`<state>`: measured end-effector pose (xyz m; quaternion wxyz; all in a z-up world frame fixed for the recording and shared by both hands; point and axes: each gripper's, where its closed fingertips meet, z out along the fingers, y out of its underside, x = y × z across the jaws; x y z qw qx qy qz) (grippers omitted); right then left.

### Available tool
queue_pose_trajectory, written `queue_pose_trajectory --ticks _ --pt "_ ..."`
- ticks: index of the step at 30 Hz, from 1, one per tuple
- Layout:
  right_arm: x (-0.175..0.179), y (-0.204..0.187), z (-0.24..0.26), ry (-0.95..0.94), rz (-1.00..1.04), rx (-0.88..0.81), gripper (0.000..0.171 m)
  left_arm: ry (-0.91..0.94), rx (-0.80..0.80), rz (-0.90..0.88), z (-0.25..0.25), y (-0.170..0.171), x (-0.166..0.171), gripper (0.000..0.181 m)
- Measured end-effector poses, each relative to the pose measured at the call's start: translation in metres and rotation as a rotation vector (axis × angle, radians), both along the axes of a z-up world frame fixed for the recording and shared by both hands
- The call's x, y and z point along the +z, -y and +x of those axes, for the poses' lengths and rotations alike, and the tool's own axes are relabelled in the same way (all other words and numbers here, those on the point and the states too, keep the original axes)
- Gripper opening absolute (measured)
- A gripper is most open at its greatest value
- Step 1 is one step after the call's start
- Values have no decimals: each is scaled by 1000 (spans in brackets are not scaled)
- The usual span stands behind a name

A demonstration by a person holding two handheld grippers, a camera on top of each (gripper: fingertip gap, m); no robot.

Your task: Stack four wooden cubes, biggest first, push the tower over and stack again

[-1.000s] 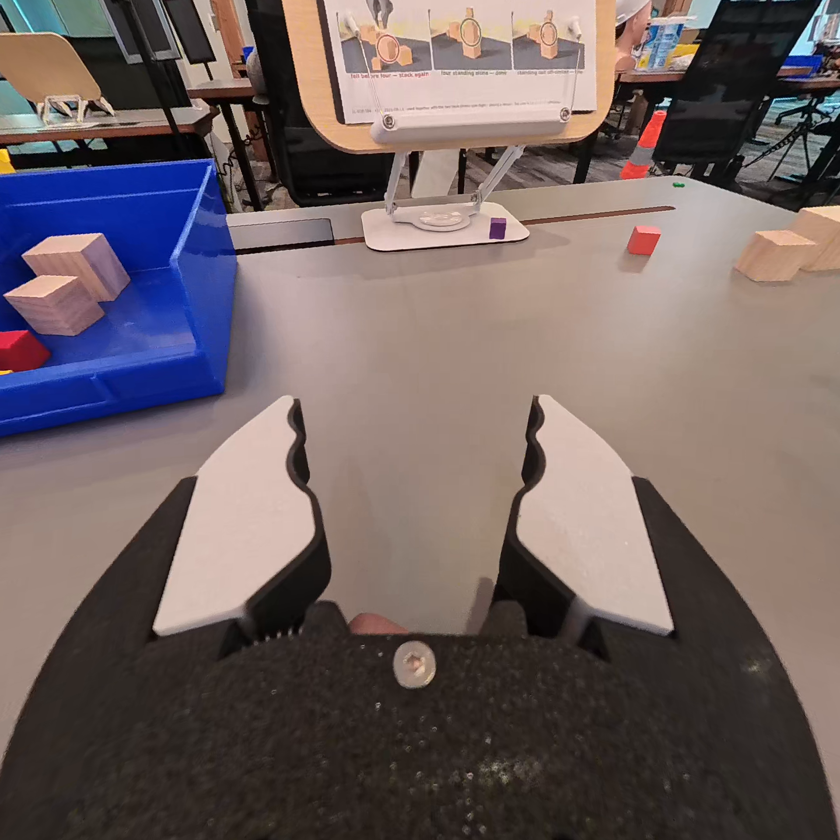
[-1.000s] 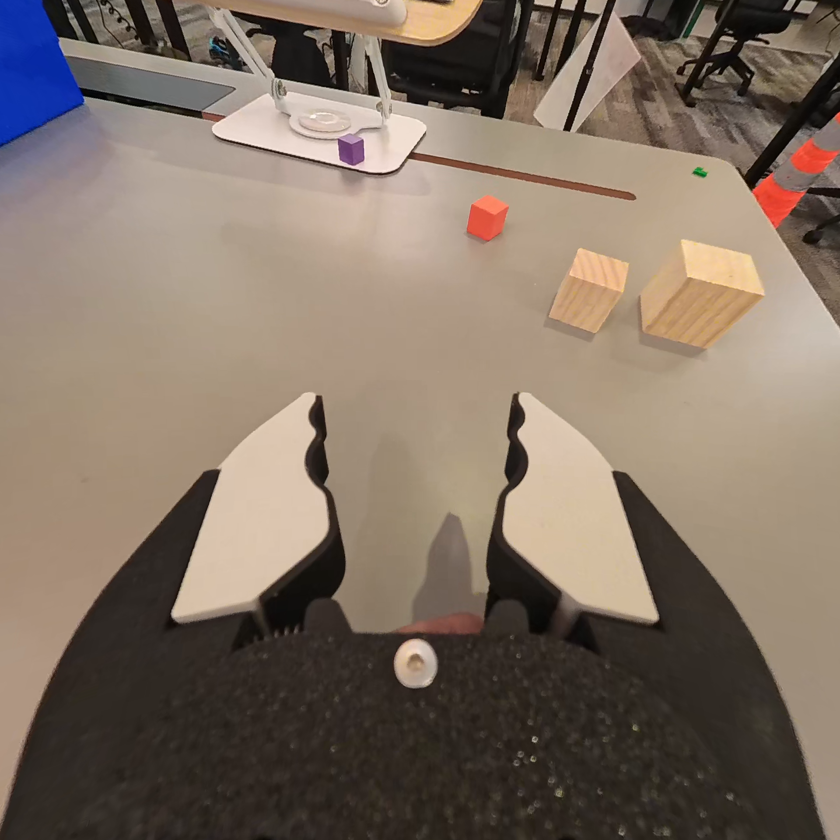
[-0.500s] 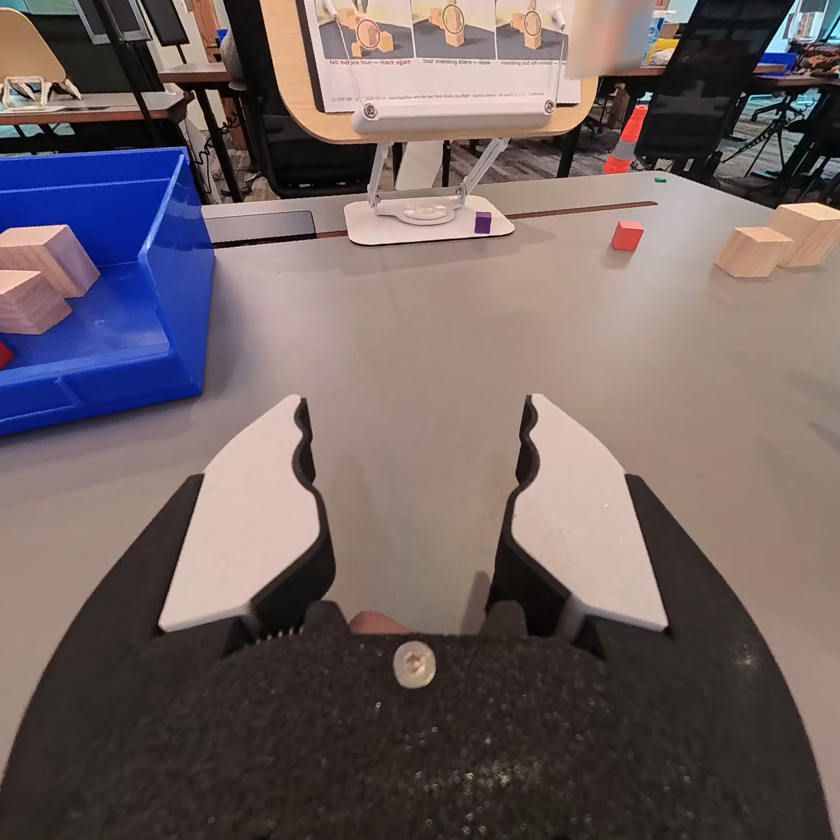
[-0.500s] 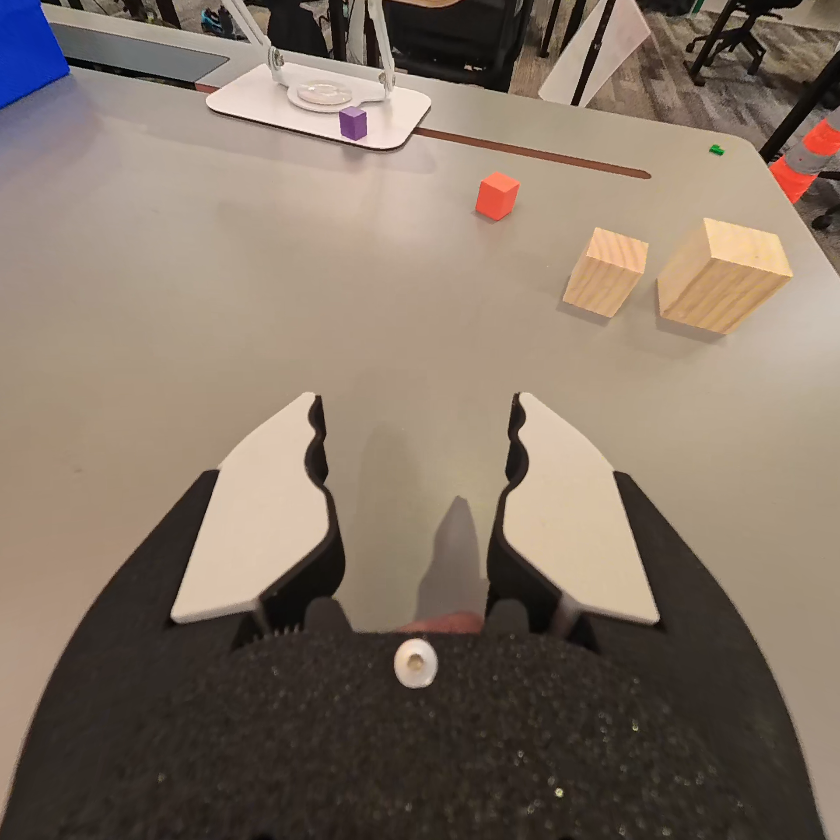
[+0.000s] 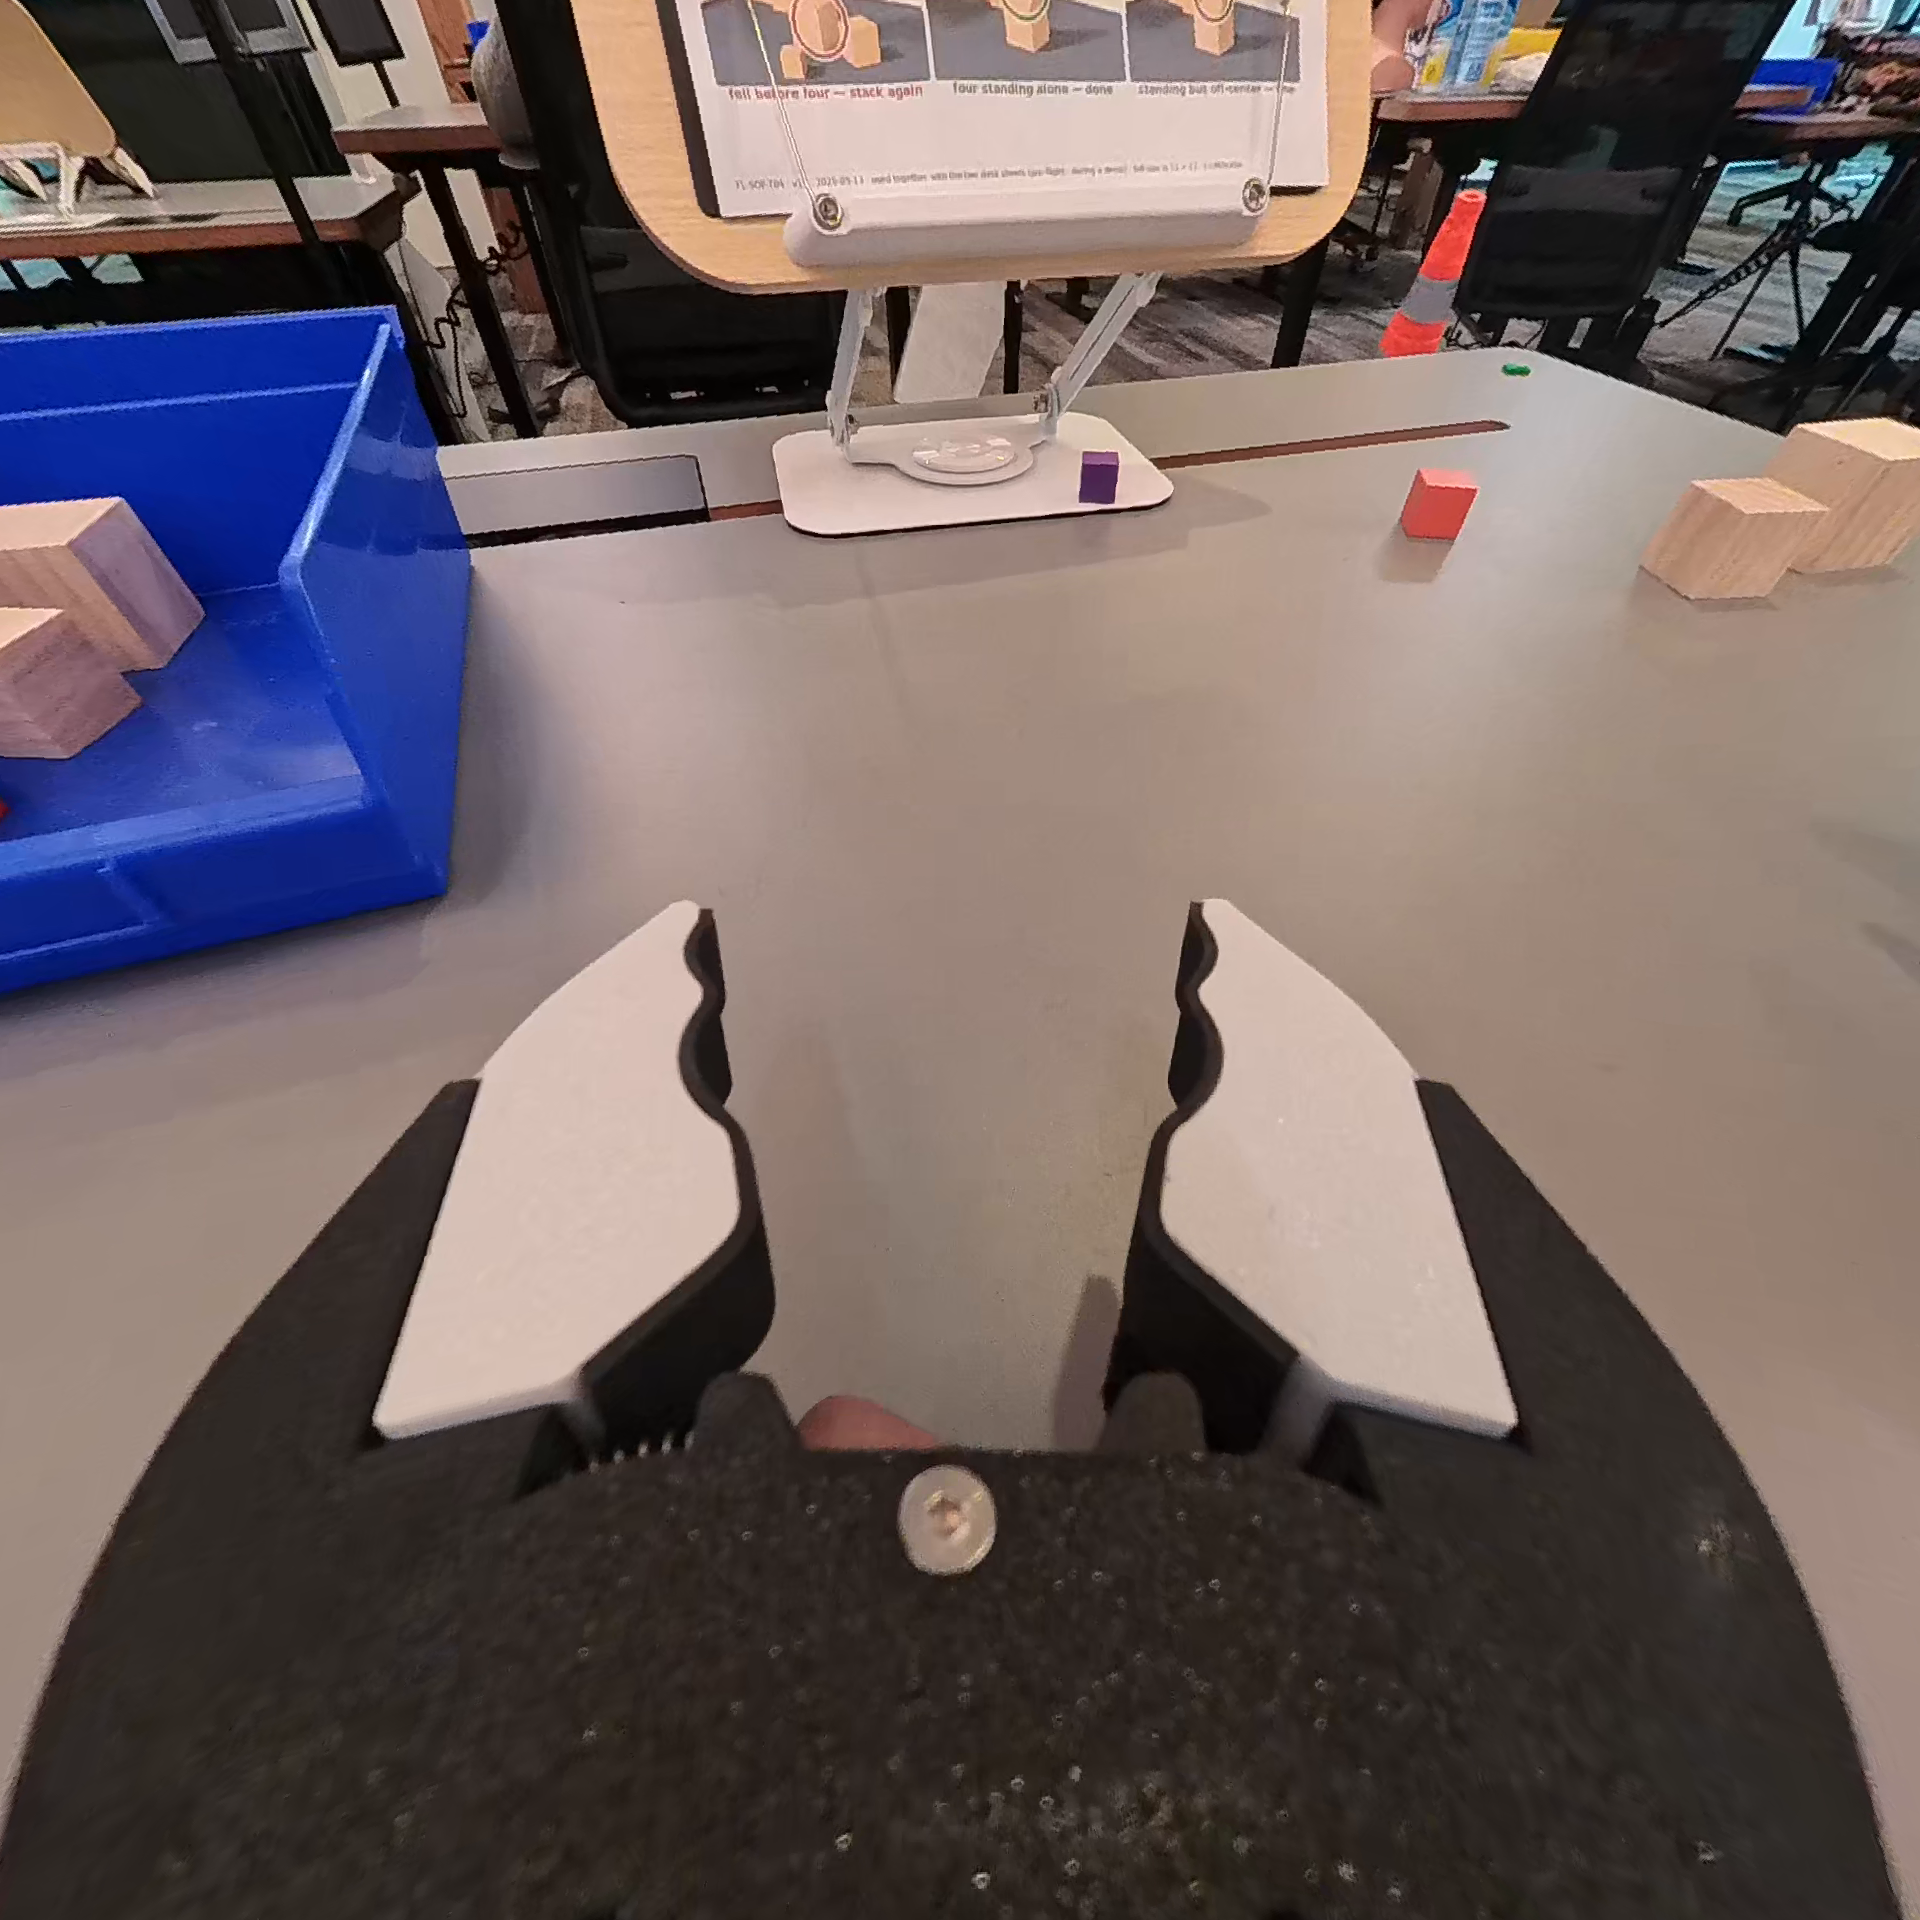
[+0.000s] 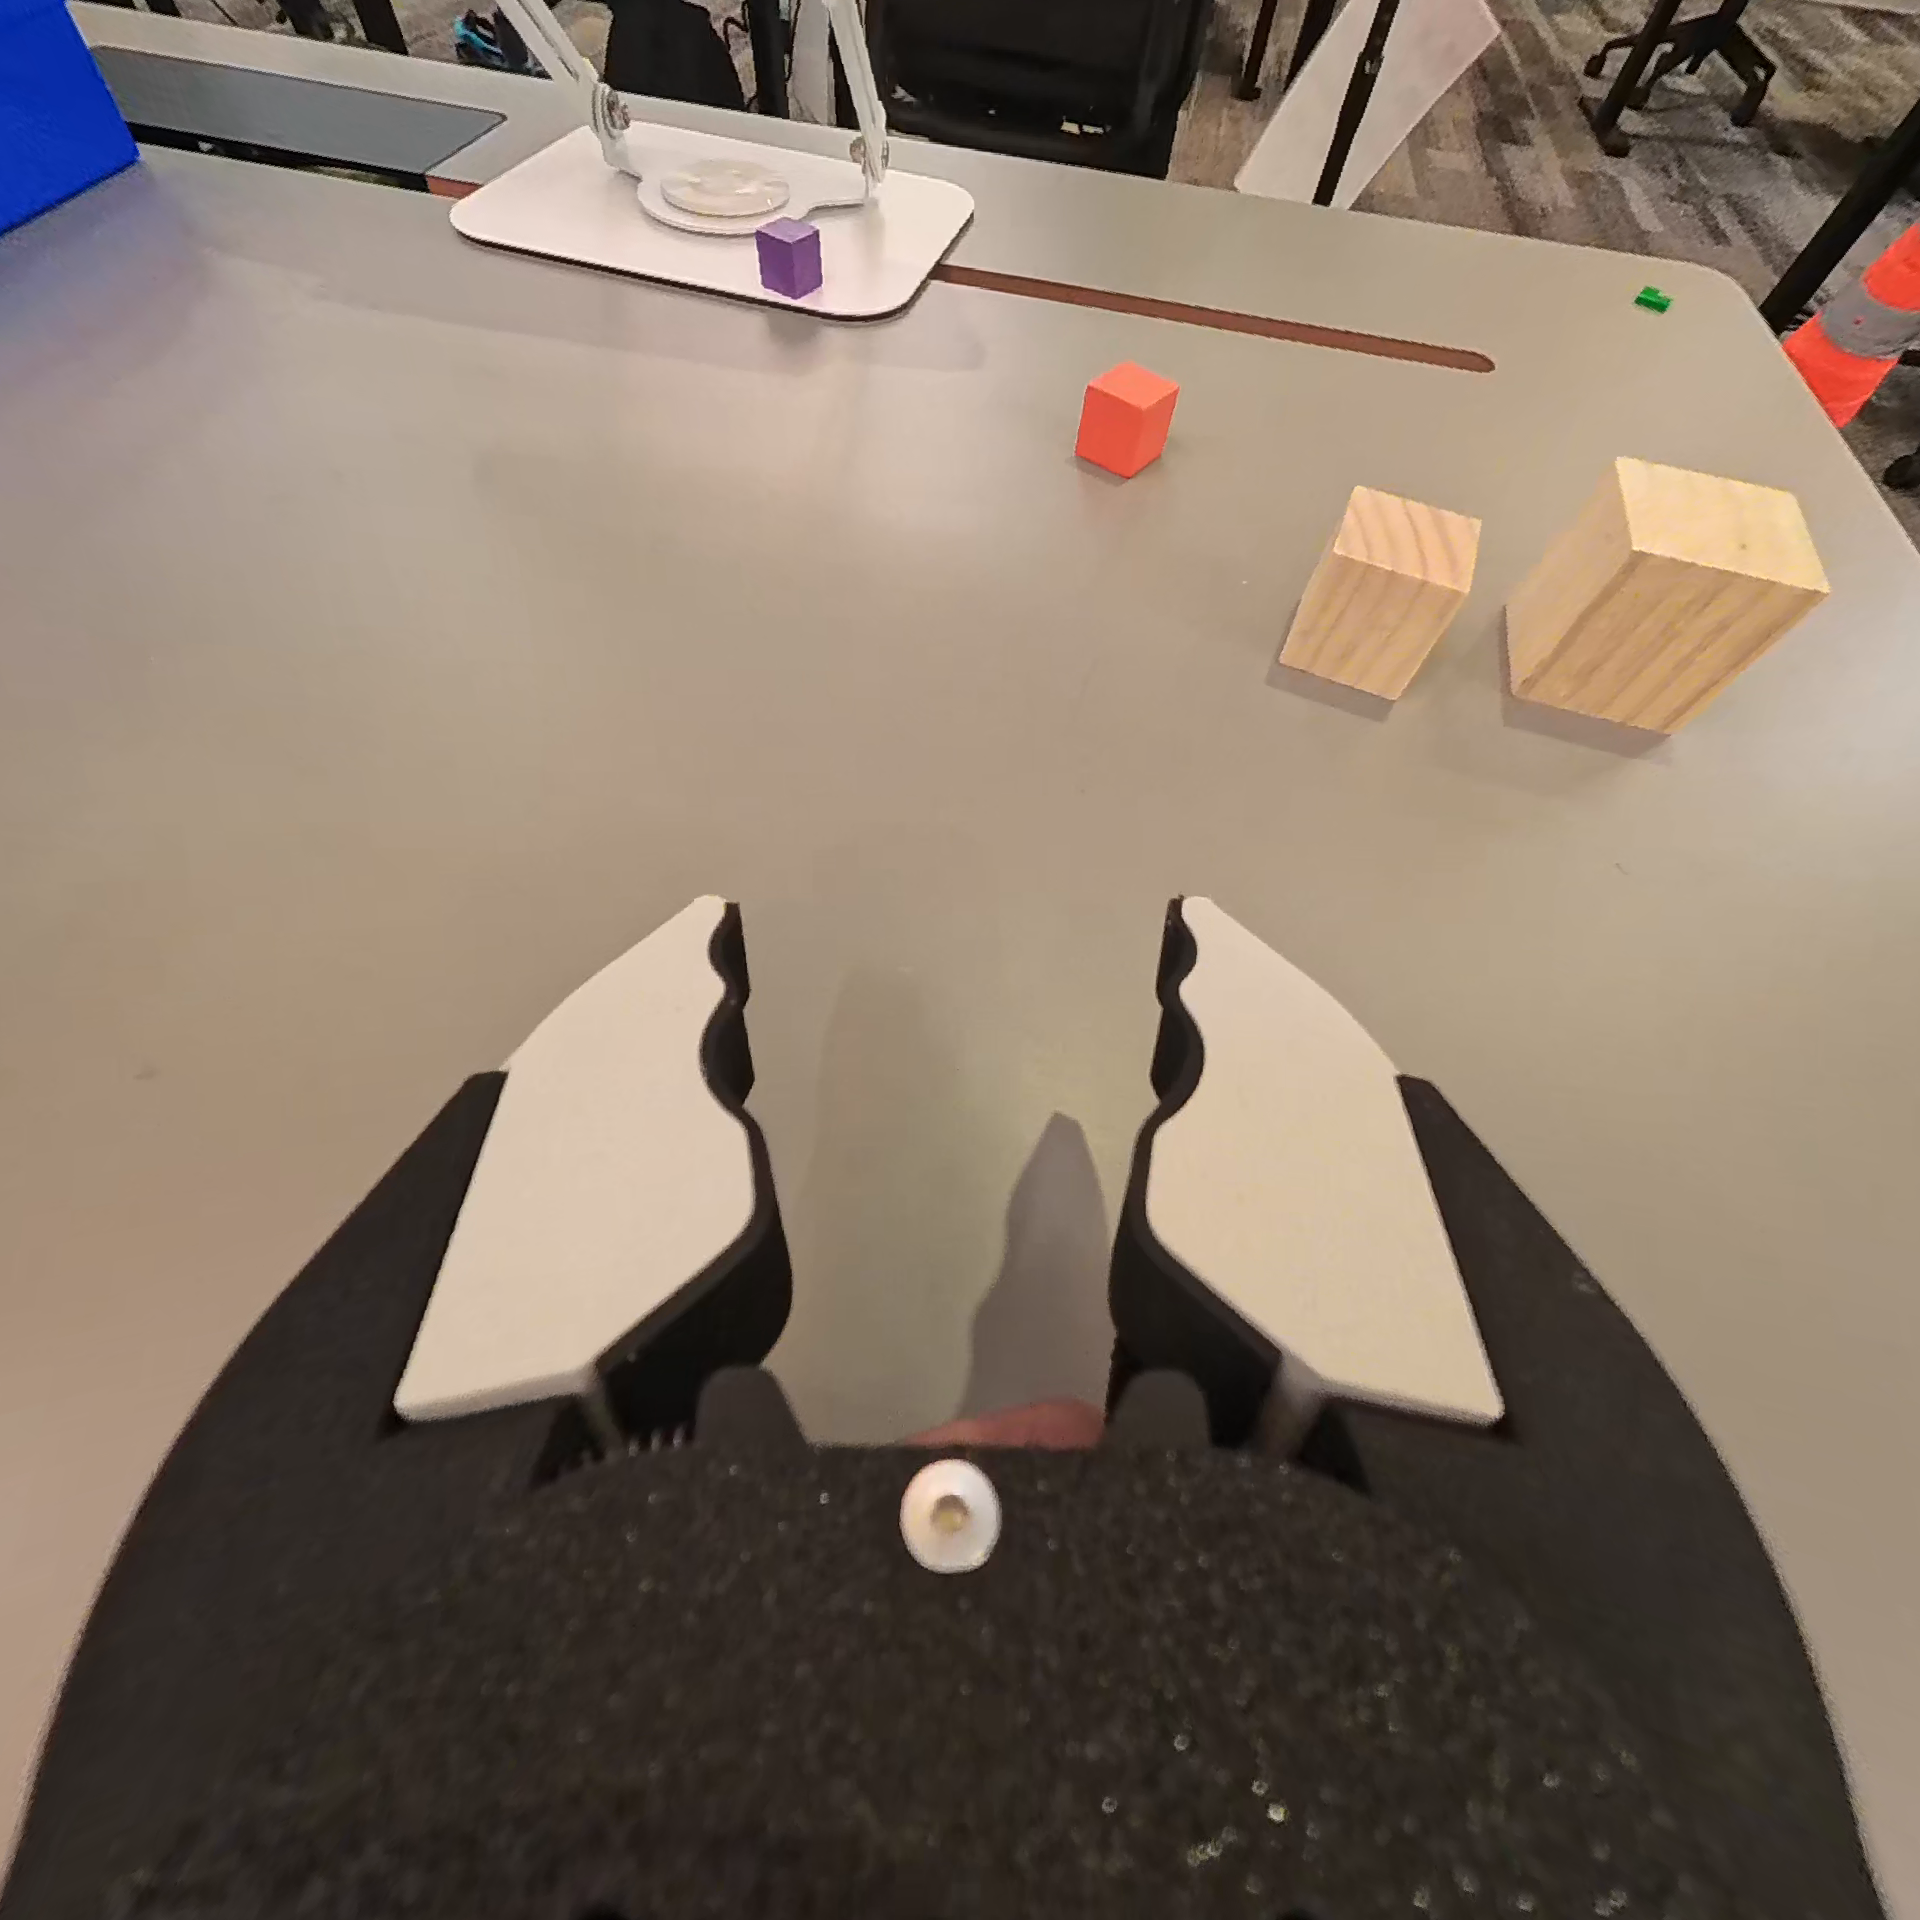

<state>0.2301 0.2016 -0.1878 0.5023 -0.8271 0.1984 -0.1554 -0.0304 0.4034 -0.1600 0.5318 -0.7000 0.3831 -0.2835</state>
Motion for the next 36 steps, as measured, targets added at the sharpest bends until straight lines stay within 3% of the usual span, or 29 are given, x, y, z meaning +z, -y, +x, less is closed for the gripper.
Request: queue_pose_trajectory --ticks 6,12,19,24,26,32,36 --pt "14 9 34 27 0 -67 75 -11 -4 9 1 1 -1 83" --pt "38 15 149 63 -105 -248 76 -21 -2 -6 2 0 -3 82" --pt "1 -9 253 -95 -306 -358 77 -17 -10 -53 3 -2 -6 82" --pt "-25 -17 263 -173 -382 -363 76 -5 -22 -76 3 -2 -6 81" --pt "-34 -16 263 -183 -399 -362 66 -4 -26 -81 3 -2 -6 81" --pt "-32 -15 264 -160 -362 -350 62 -1 -34 -77 3 -1 -6 81" --pt "-12 -17 258 -108 -300 -318 62 -5 -35 -78 3 0 -6 80"
